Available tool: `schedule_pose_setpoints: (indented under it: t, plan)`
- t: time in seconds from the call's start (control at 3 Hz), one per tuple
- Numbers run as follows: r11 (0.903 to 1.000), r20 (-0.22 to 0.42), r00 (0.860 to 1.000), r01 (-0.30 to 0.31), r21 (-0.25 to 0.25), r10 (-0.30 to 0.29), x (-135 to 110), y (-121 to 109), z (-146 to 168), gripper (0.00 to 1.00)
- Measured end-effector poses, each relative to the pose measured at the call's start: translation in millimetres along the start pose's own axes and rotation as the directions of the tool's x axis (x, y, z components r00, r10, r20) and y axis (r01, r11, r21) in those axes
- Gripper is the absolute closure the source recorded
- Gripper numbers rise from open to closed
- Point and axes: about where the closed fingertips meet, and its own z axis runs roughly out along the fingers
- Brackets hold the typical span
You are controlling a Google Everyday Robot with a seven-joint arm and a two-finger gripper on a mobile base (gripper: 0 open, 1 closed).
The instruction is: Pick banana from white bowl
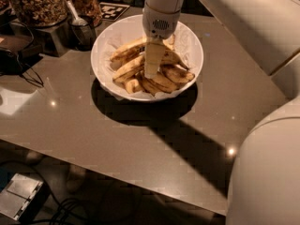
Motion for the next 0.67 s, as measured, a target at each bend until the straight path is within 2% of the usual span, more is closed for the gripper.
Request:
schedule_pose_setpoints:
  t: [0.33,0.67]
  plan:
    - [0.9993,-0.017,1.000,0.001,-0.036,-0.001,2.0,3.5,20.4,0.35]
    - [0.9993,-0.019,1.000,0.000,-0.037,0.000,1.8,3.6,18.1,0.53]
